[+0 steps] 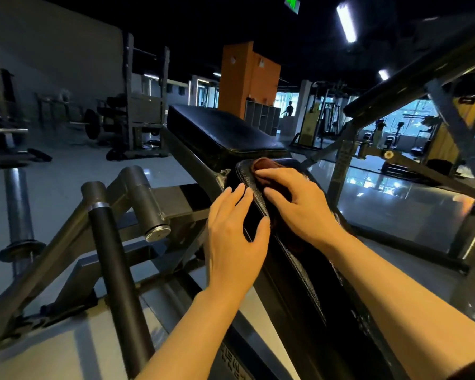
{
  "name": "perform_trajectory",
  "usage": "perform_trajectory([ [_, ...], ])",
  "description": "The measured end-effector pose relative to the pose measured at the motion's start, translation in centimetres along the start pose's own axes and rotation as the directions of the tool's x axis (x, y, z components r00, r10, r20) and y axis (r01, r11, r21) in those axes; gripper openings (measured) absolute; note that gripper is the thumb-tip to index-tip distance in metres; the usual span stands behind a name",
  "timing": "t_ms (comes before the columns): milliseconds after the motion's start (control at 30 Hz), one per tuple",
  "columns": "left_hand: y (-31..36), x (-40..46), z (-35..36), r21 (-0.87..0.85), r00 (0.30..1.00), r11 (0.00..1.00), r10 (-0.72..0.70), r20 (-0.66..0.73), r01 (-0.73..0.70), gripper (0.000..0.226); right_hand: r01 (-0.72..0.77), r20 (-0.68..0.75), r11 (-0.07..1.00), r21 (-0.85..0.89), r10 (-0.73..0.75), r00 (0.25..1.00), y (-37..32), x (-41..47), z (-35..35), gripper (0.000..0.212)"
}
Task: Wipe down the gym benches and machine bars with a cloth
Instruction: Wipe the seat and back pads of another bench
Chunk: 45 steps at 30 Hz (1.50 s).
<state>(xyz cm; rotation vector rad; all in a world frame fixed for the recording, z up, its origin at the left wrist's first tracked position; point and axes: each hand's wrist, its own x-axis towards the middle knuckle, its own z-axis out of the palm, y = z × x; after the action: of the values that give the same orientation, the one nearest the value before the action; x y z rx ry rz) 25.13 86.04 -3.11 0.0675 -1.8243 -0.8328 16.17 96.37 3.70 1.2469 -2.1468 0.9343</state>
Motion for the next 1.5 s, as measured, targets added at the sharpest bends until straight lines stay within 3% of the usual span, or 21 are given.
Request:
perform_trajectory([
  [100, 0.0, 0.0, 0.4, -0.017, 0.999, 1.000, -0.014, -0.030, 0.014, 0.056, 0.087, 0.059, 0.996, -0.024, -0.085, 0.995, -0.9, 0.4, 0.6, 0.044],
  [233, 0.1, -1.1, 0.9, -0.037, 0.999, 0.998, -0.042, 0.034, 0.044, 0.067, -0.003, 0.149, 1.000, -0.021, 0.006, 0.989, 0.2, 2.8, -0.7, 0.044],
  [333, 0.3, -1.8, 0.7, -0.037, 0.995, 0.997, -0.061, 0.077, 0.064, 0.069, -0.069, 0.090, 0.997, 0.018, 0.067, 0.994, 0.5, 1.8, -1.1, 0.036],
  [500, 0.6, -1.7, 0.9, -0.004, 0.995, 0.997, -0.077, 0.064, 0.077, 0.070, 0.083, 0.094, 0.989, -0.126, -0.072, 0.993, -1.0, 1.8, 0.3, 0.036],
  [600, 0.8, -2.0, 1.1, -0.015, 0.993, 0.996, -0.091, 0.081, 0.092, 0.069, 0.004, 0.134, 0.996, -0.085, 0.008, 0.991, -0.1, 3.0, -0.5, 0.036],
  [700, 0.9, -2.0, 1.1, -0.033, 0.995, 0.996, -0.083, 0.063, 0.085, 0.067, -0.117, 0.055, 0.993, -0.010, 0.117, 0.992, 0.9, 2.6, -1.1, 0.028],
  [933, 1.1, -1.7, 1.3, -0.018, 0.998, 0.998, -0.056, 0.034, 0.056, 0.064, 0.065, 0.025, 0.998, -0.014, -0.065, 0.998, -0.6, 2.7, 1.1, 0.029],
  [1133, 0.7, -2.0, 1.1, 0.052, 0.998, 0.997, 0.060, 0.022, -0.061, 0.048, -0.114, -0.024, 0.992, -0.056, 0.113, 0.993, 2.6, 1.8, -0.6, 0.028],
  [1333, 0.7, -2.1, 1.7, 0.080, 0.992, 0.989, 0.126, 0.026, -0.128, 0.038, 0.039, -0.009, 0.999, -0.018, -0.039, 0.999, 2.4, 1.0, 0.2, 0.030],
  [1500, 0.7, -2.2, 1.7, 0.094, 0.989, 0.985, 0.144, 0.012, -0.145, 0.035, -0.124, -0.054, 0.988, -0.089, 0.119, 0.991, 4.3, 1.3, -0.5, 0.031],
])
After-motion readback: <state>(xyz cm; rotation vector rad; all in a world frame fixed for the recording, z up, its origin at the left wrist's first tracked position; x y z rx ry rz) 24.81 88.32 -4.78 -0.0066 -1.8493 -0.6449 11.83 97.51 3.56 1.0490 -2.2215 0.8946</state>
